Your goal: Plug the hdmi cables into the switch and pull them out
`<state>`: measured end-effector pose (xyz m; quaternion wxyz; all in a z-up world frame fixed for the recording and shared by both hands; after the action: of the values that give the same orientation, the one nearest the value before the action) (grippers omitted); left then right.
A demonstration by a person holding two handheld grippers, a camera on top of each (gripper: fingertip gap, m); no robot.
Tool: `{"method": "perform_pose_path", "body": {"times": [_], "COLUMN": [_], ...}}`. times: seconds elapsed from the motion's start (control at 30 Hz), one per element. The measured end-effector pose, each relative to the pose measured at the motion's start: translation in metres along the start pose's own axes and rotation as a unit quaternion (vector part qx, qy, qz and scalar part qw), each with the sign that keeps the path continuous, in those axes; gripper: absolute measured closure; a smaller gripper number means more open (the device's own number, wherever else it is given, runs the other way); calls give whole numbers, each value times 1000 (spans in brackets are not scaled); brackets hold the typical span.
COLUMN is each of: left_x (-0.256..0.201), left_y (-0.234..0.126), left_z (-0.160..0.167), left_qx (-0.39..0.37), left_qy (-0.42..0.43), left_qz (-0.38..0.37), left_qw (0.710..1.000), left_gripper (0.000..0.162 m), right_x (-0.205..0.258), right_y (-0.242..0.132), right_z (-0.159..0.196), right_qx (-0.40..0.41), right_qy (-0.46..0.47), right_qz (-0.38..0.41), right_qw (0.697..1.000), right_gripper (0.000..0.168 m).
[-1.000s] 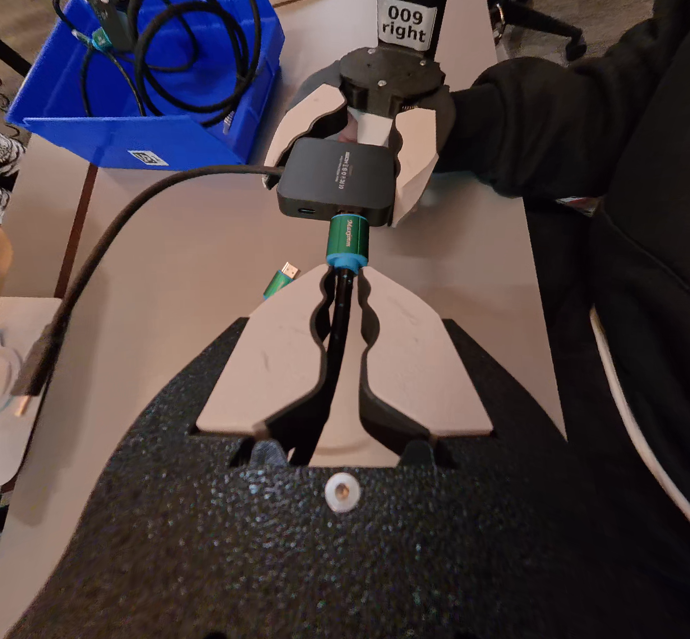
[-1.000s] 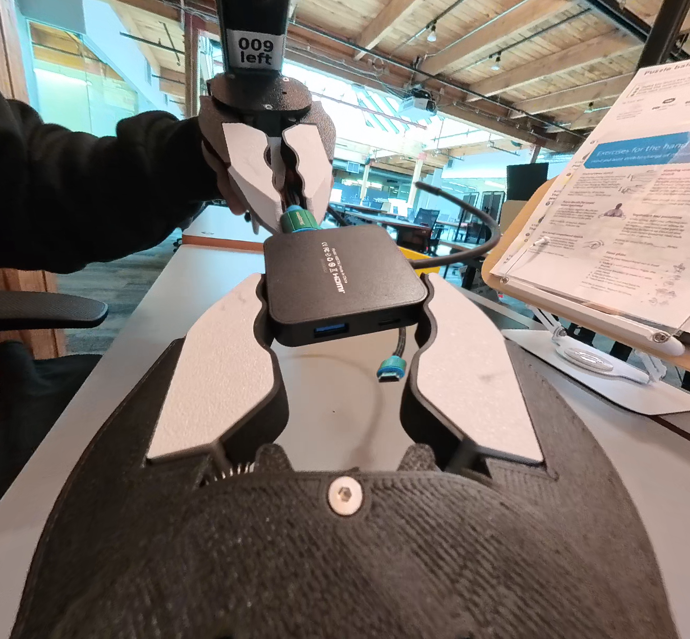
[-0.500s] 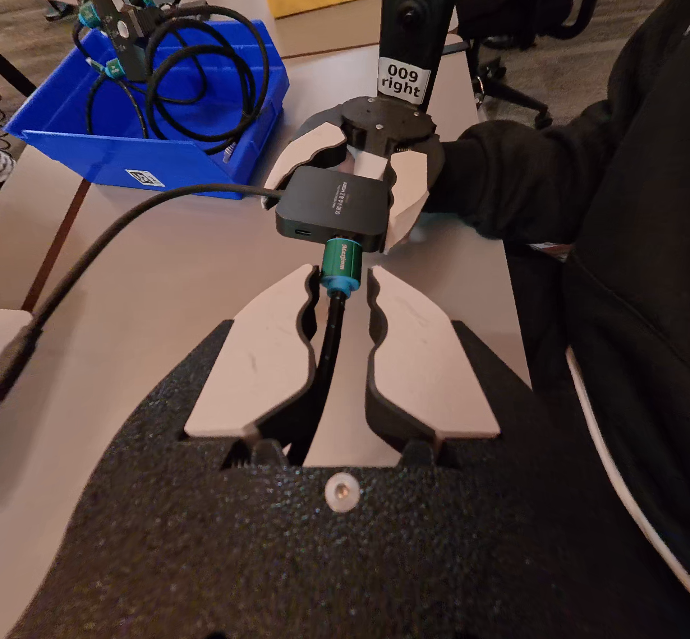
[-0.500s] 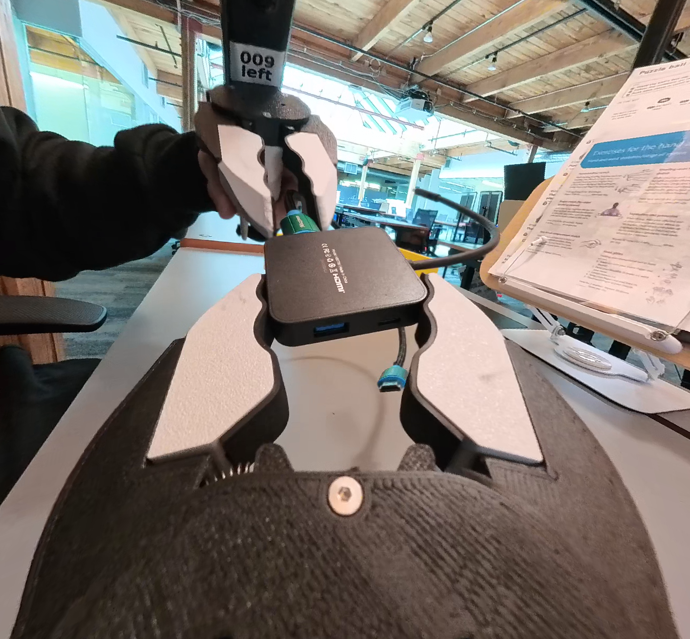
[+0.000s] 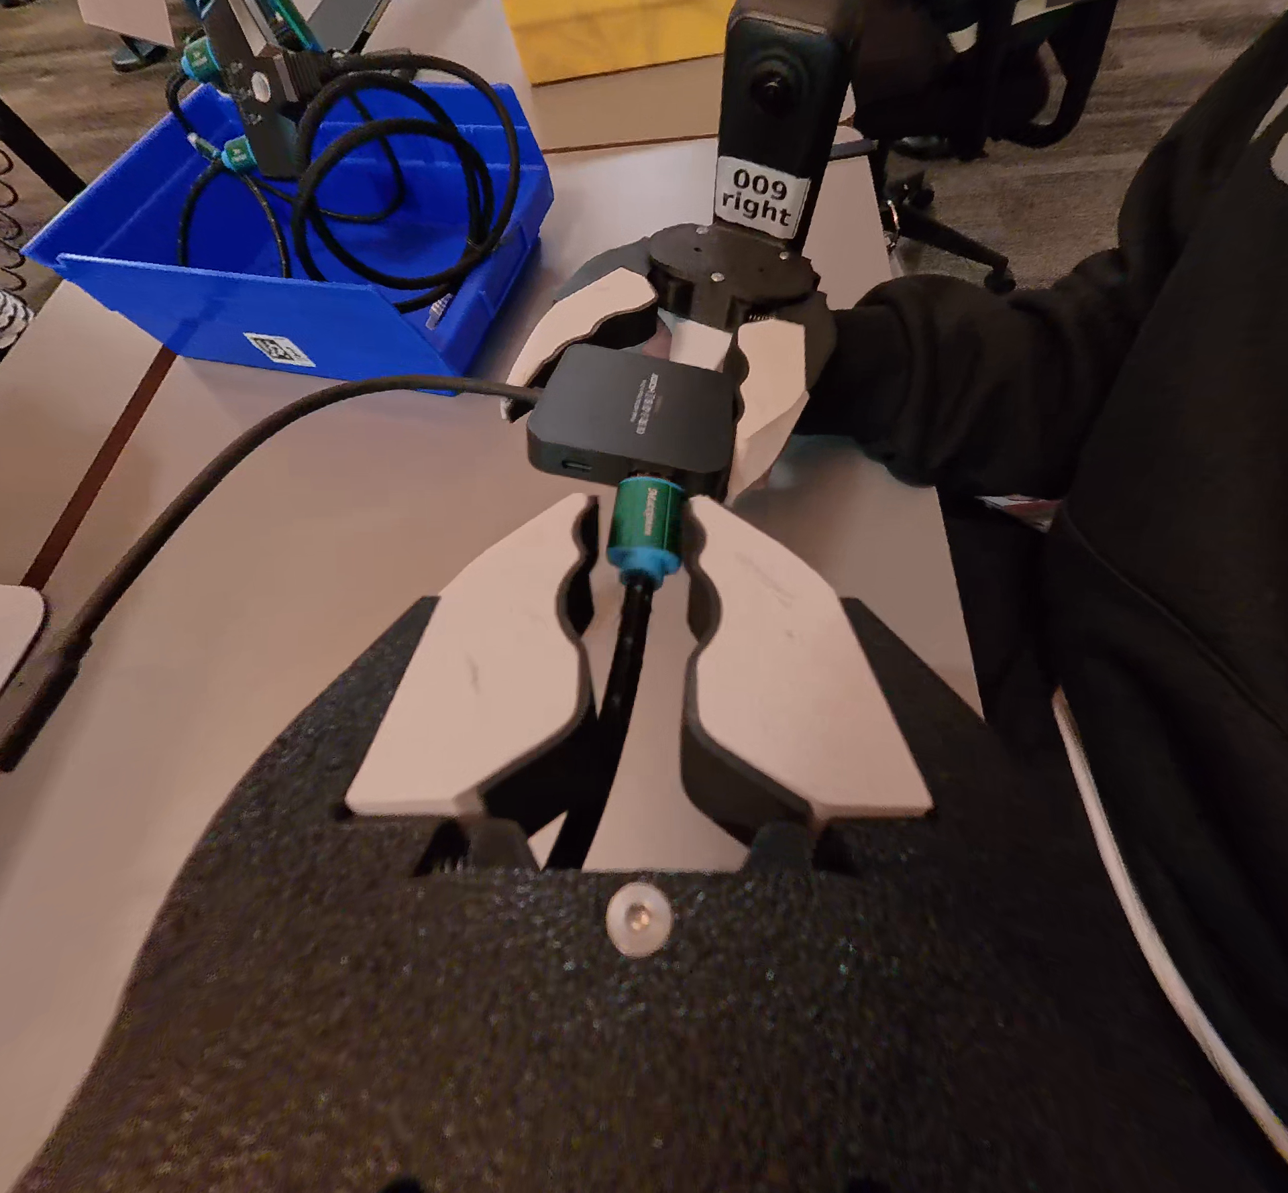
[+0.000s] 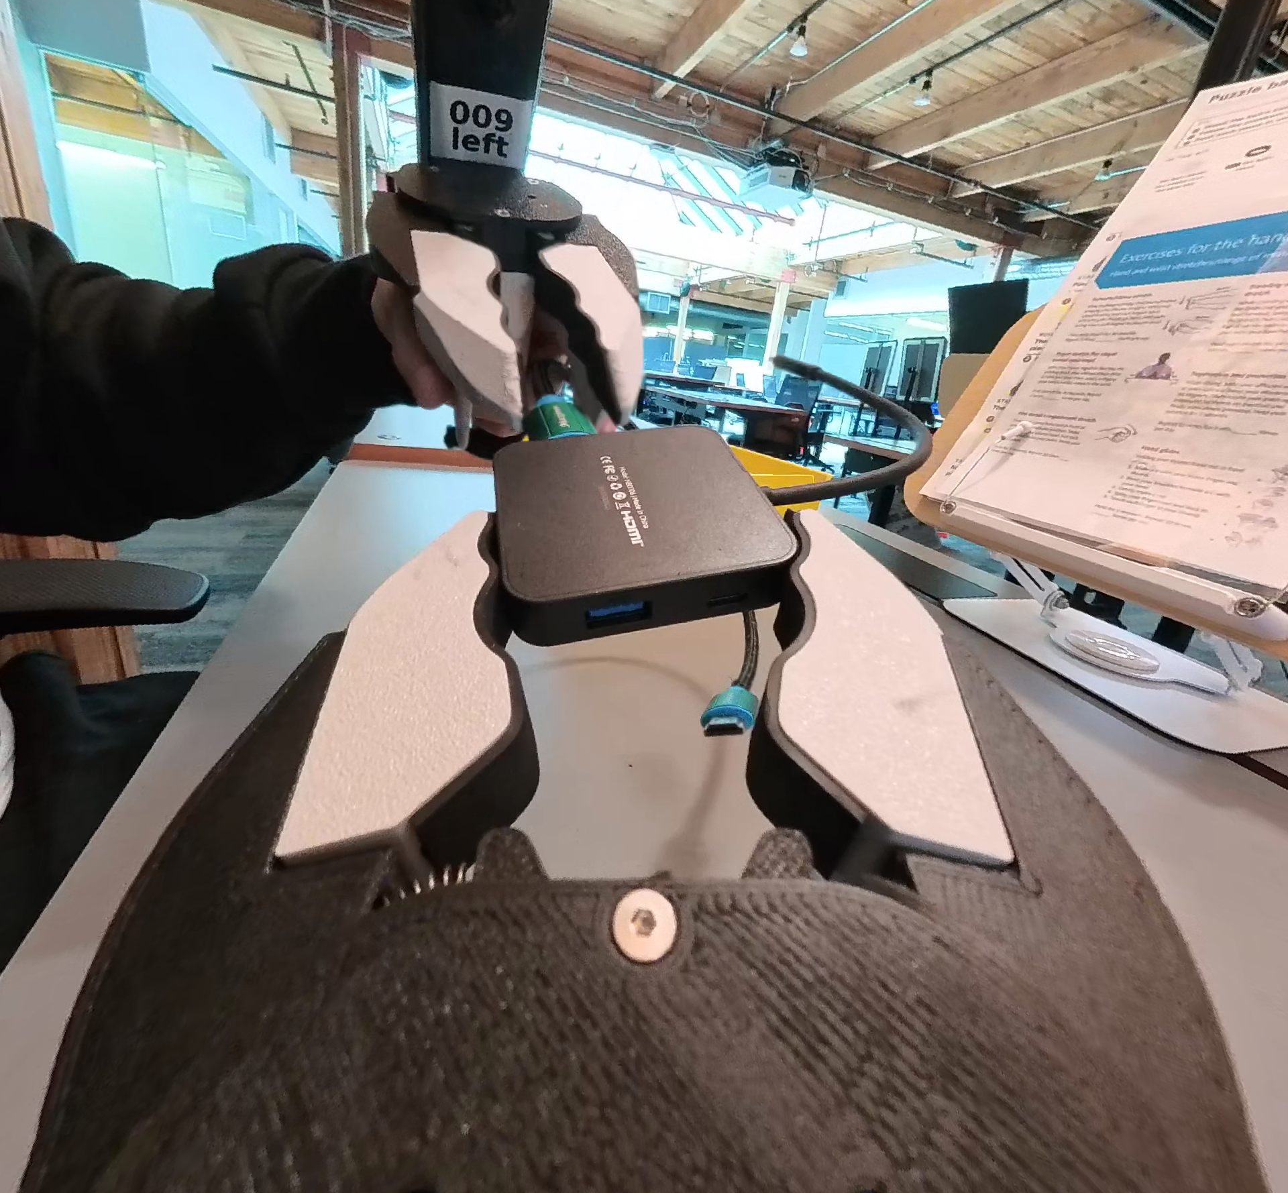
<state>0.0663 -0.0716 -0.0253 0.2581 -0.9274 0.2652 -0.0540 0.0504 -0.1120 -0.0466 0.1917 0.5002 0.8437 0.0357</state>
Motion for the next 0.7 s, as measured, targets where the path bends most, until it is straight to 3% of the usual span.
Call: {"method": "perform_pose_path", "body": {"times": [0.07,0.17,0.7], "left_x": [3,-1,1], "left_y": [-1,0,1], "left_z": [2,3,0], "left_qx": [1,-1,-24], "left_qy": [1,-3,-1], "left_qz": [-8,5,4], "left_qw": [1000,1000,1000], "left_gripper": [131,141,141], "right_x": [-2,-2,-5], "right_y": [-1,-1,-2], "right_z": [-1,-1,-7], "right_qx": [-2,-1,-22], "right_qy": [4,17,-15], "right_qz": [5,-5,18], "right_qw": [1000,1000,1000], "right_gripper": [92,92,92]}}
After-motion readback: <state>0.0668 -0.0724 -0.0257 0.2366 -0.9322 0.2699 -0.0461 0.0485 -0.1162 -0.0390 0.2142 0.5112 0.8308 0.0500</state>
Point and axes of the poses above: each gripper's, where its closed fingertips meet, y out along the fingers, z out of its underside, x = y × z across the jaws, the point moved 1 cm from there along -y, back along the fingers, and after that the axes turned 10 degrees about -y, right-handed, at the moved point
